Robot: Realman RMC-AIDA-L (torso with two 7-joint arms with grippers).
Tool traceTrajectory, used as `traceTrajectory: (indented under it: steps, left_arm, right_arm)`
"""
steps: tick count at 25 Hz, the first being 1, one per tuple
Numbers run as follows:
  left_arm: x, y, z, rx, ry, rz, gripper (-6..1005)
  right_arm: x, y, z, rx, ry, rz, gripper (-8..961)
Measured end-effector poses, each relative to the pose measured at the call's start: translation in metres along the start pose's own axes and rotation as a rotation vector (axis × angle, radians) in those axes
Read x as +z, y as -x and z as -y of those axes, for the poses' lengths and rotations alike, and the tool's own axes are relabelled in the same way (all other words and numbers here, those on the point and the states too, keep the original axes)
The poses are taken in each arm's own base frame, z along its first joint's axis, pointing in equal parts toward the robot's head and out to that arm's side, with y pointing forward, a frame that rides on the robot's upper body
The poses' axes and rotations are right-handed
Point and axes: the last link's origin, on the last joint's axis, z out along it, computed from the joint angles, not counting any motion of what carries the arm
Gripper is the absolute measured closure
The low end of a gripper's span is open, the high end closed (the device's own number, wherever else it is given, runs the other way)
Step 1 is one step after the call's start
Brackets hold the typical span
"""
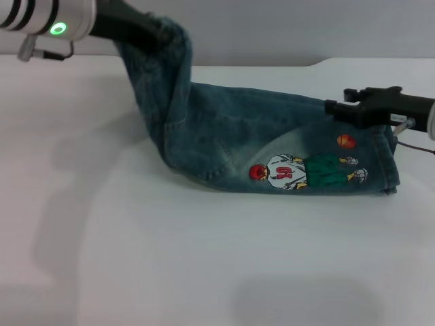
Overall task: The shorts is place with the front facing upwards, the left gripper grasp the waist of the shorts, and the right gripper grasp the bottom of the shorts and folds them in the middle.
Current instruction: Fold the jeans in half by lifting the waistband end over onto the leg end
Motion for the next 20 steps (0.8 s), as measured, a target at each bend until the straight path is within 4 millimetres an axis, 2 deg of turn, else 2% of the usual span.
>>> traceTrajectory:
  steps: [8,18,20]
  left_arm:
    - [-0.017,-0.038,-0.022,0.075,0.057,-0.118,933]
    - [-0.022,-0.059,-0.039,0.126,0.087,-0.149,927]
    - [-0.023,-0.066,-0.047,0.155,0.097,-0.157,926]
  right_arm:
    - [0.012,0.003,-0.014,-0.033,0.051,-0.027,453]
    - [0.032,0.008,-0.037,-0.058,0.14,-0.062,454]
    - [0.034,0.012,-0.039,-0.056,0.148,-0.052,453]
